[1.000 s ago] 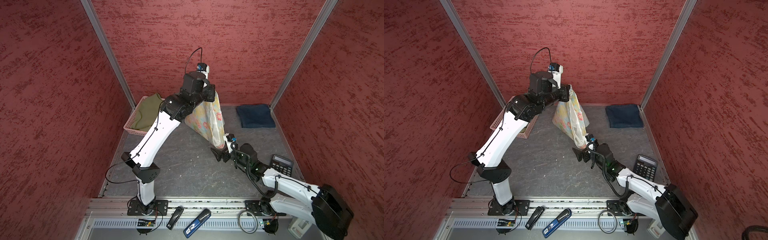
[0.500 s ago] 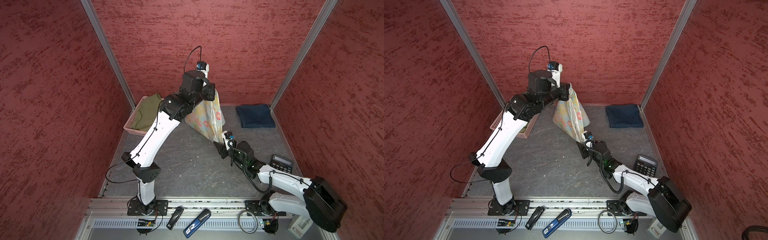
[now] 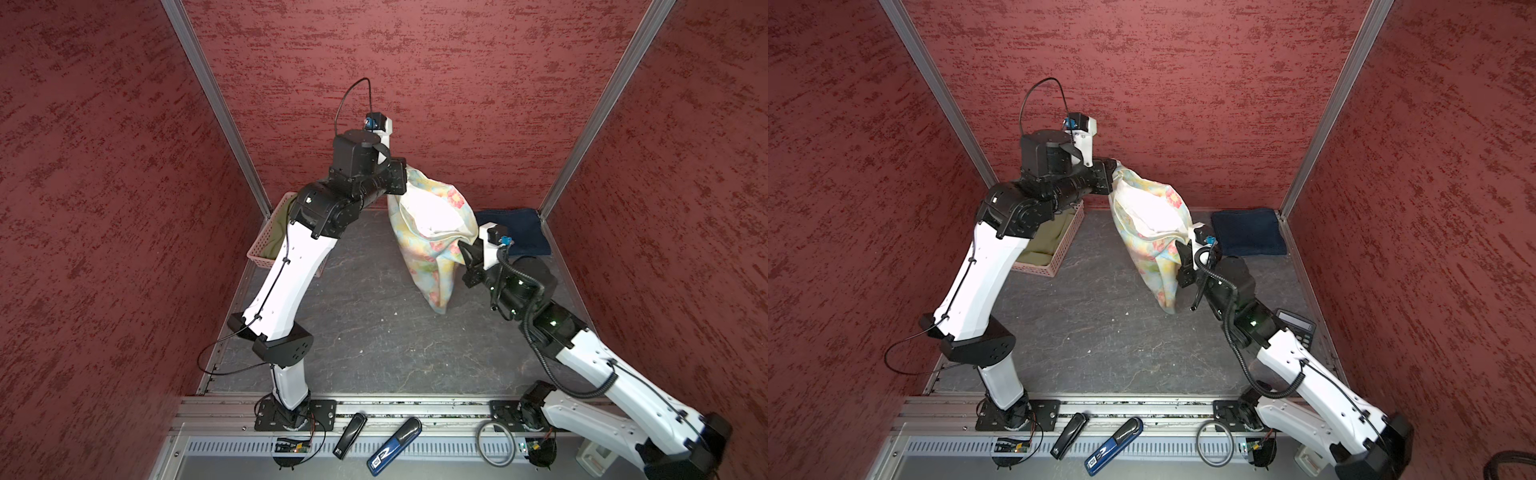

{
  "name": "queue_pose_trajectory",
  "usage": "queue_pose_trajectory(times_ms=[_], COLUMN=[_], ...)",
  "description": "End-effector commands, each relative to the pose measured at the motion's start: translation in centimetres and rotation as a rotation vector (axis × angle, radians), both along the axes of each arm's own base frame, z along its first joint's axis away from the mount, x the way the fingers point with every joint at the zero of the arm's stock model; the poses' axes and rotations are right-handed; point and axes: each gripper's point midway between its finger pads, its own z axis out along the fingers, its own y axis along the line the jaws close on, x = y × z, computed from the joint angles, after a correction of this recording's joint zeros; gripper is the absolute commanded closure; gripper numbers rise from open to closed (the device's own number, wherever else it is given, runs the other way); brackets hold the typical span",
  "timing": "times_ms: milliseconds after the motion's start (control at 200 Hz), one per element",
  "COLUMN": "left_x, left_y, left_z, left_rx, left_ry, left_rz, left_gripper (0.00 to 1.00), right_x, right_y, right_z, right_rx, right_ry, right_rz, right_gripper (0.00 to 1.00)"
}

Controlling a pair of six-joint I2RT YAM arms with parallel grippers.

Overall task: Fold and stack the skirts
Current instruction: 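Stretch the floral skirt between both grippers and lay it flat on the table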

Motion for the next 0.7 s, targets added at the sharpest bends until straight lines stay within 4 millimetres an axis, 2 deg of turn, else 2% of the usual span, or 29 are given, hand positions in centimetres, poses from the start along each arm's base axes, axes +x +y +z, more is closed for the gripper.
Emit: queue_pose_trajectory(times_ms=[0,110,225,336,436,546,696], left_x=[-3.8,-6.0,-8.0,-7.5,-5.5,-2.2,2.7], left_y=[2.9,5.7,7.7,9.5,10.2,9.9,9.8], left_z=[3.0,3.4,2.5,0.4,-1.8,-4.2,-7.2], left_rx=[-0.018,-0.021,-0.013,-0.008,-0.049,-0.061,-0.089], left_ry=[-0.057,-0.067,-0.06,-0.021,0.033,0.067,0.115], left_rz=[-0.01,0.026,0.054,0.104,0.109,0.125,0.138], left_gripper=[1.0,1.0,1.0,1.0,1.0,1.0,1.0], right_x=[-1.2,-3.1,-5.1,-4.7,-1.8,3.2,9.7], right_y=[-3.5,-4.9,-6.6,-7.4,-6.7,-5.9,-7.6], right_z=[0.3,2.1,3.7,3.8,2.9,1.5,0.4], right_rx=[-0.086,-0.074,-0.031,-0.048,-0.118,-0.117,-0.09], right_ry=[0.06,0.071,0.074,0.09,0.111,0.146,0.142], right_rz=[-0.117,-0.121,-0.135,-0.189,-0.222,-0.173,-0.142], right_gripper=[1.0,1.0,1.0,1.0,1.0,1.0,1.0])
